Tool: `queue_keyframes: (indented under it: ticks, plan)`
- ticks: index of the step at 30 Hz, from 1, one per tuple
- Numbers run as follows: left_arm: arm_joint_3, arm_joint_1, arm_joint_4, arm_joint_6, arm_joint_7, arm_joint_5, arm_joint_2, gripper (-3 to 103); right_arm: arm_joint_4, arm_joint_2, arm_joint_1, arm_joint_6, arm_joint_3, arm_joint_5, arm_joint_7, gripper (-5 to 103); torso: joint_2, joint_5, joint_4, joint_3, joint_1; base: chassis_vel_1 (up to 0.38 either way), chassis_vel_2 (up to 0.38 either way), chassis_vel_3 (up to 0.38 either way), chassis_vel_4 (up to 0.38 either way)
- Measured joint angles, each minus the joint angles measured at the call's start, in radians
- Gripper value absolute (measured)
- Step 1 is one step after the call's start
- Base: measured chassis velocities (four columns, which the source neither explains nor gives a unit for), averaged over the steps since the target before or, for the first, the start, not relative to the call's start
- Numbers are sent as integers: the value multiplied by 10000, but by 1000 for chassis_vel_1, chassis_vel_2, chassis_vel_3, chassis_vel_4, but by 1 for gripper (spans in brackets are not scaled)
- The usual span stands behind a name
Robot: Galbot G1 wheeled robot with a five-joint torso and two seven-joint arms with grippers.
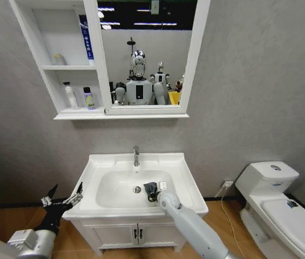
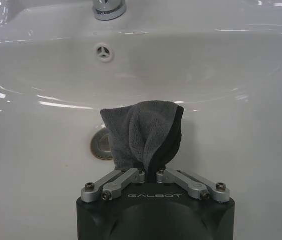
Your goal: Move facial cleanser and shampoo from washbasin to cabinet, then wipe washbasin with towel.
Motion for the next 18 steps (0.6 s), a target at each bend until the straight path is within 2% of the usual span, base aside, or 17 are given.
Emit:
queue_keyframes:
  ticks: [8,14,18]
  plan:
    - [0,0,0,0,0,0,0,100,-654,475,412,297,-208,89,-554,4,0,0,0,0,0,0,0,0,0]
    - [0,0,0,0,0,0,0,100,-1643,855,954,847,-88,44,-1671,4,1,0,0,0,0,0,0,0,0]
    - [0,0,0,0,0,0,0,100,-2098,1027,1167,955,-61,38,-2122,4,0,0,0,1,0,0,0,0,0]
